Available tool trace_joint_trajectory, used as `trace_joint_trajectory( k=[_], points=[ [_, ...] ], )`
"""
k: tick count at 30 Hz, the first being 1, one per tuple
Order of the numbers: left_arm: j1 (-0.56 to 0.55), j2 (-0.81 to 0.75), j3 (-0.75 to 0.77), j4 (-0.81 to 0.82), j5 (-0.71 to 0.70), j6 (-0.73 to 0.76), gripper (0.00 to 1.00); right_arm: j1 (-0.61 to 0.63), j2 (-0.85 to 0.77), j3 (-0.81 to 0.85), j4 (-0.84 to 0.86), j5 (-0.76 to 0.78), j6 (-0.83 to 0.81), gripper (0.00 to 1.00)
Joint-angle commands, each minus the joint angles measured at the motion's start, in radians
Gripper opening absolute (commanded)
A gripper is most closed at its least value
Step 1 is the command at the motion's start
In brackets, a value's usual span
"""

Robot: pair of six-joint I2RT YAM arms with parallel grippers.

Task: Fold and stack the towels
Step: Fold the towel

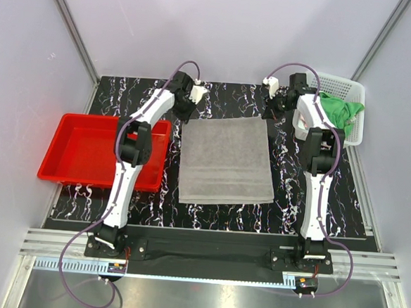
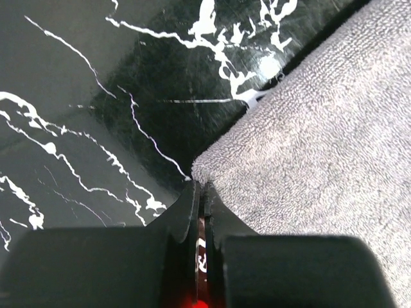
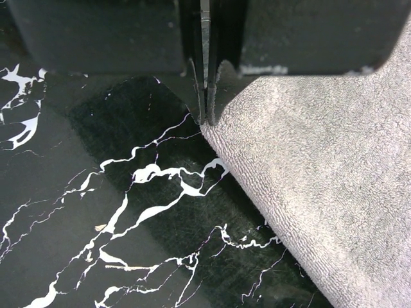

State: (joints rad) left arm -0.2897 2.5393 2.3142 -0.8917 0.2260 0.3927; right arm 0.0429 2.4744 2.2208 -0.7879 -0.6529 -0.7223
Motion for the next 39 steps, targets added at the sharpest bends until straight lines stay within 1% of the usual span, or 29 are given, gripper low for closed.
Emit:
trace_joint_trajectory(
  k=[1,5,7,9,11,13,14,15,16,17,18,19,20,21,22,24,25,26,27,28,29,30,32,33,36,38,39],
  points=[
    [0.004,-0.123,-0.036,0.082,0.032,-0.014,0.0,-0.008,-0.005,0.011,0.044,0.001,-0.029,0.0],
    [0.003,-0.18,-0.055,0.079,0.004,-0.014,0.0,-0.015,-0.023,0.013,0.076,0.03,-0.032,0.0],
    [0.003,-0.227,-0.081,0.086,-0.014,-0.008,0.0,-0.018,-0.055,-0.016,0.094,0.051,-0.029,0.0],
    [-0.005,-0.263,-0.124,0.099,-0.033,0.0,0.0,-0.018,-0.106,-0.055,0.142,0.068,-0.026,0.0],
    [-0.008,-0.31,-0.147,0.102,-0.04,0.0,0.0,-0.017,-0.15,-0.134,0.217,0.088,-0.009,0.0],
    [-0.011,-0.359,-0.189,0.1,-0.025,-0.008,0.0,-0.017,-0.236,-0.255,0.271,0.085,-0.006,0.0],
    [-0.014,-0.378,-0.212,0.106,-0.022,-0.02,0.0,-0.017,-0.308,-0.307,0.341,0.073,-0.003,0.0],
    [-0.014,-0.411,-0.264,0.114,-0.022,-0.028,0.0,-0.017,-0.345,-0.422,0.378,0.065,-0.005,0.0],
    [-0.017,-0.428,-0.288,0.115,-0.02,-0.031,0.0,-0.017,-0.388,-0.484,0.413,0.037,-0.034,0.0],
    [-0.022,-0.444,-0.309,0.111,-0.017,-0.038,0.0,-0.017,-0.473,-0.544,0.47,0.023,-0.06,0.0],
    [-0.026,-0.477,-0.338,0.103,-0.016,-0.043,0.0,-0.017,-0.517,-0.664,0.505,0.019,-0.072,0.0],
    [-0.028,-0.497,-0.393,0.103,-0.011,-0.048,0.0,-0.017,-0.56,-0.718,0.585,0.032,-0.063,0.0],
    [-0.035,-0.52,-0.433,0.108,-0.008,-0.058,0.0,-0.017,-0.633,-0.769,0.619,0.045,-0.043,0.0],
    [-0.037,-0.571,-0.468,0.117,-0.01,-0.064,0.0,-0.017,-0.664,-0.843,0.634,0.056,-0.036,0.0],
    [-0.045,-0.6,-0.545,0.123,-0.008,-0.067,0.0,-0.017,-0.692,-0.872,0.621,0.062,-0.04,0.0],
    [-0.052,-0.689,-0.62,0.155,-0.001,-0.083,0.0,-0.017,-0.773,-0.949,0.599,0.067,-0.04,0.0],
    [-0.061,-0.718,-0.694,0.161,0.01,-0.089,0.0,-0.017,-0.801,-0.976,0.59,0.065,-0.034,0.0],
    [-0.068,-0.747,-0.722,0.168,0.009,-0.103,0.0,-0.017,-0.863,-1.012,0.599,0.067,-0.025,0.0],
    [-0.074,-0.801,-0.757,0.172,0.012,-0.109,0.0,-0.017,-0.894,-1.088,0.617,0.07,-0.011,0.0],
    [-0.081,-0.827,-0.789,0.175,0.016,-0.115,0.0,-0.017,-0.929,-1.127,0.628,0.065,0.009,0.0],
    [-0.097,-0.853,-0.853,0.178,0.022,-0.132,0.0,-0.015,-0.96,-1.167,0.657,0.061,0.026,0.0],
    [-0.104,-0.908,-0.886,0.189,0.024,-0.143,0.0,-0.015,-1.023,-1.243,0.674,0.059,0.038,0.0],
    [-0.13,-0.965,-0.952,0.206,0.029,-0.172,0.0,-0.012,-1.086,-1.32,0.716,0.079,0.086,0.0],
    [-0.141,-1.017,-1.002,0.218,0.029,-0.181,0.0,-0.012,-1.145,-1.384,0.717,0.09,0.095,0.0],
    [-0.192,-1.082,-1.088,0.226,-0.004,-0.216,0.0,-0.008,-1.247,-1.483,0.701,0.116,0.112,0.0],
    [-0.222,-1.103,-1.124,0.226,-0.008,-0.242,0.0,0.008,-1.311,-1.518,0.676,0.13,0.127,0.0],
    [-0.229,-1.123,-1.168,0.229,-0.011,-0.252,0.0,0.017,-1.33,-1.544,0.676,0.136,0.135,0.0]
  ],
)
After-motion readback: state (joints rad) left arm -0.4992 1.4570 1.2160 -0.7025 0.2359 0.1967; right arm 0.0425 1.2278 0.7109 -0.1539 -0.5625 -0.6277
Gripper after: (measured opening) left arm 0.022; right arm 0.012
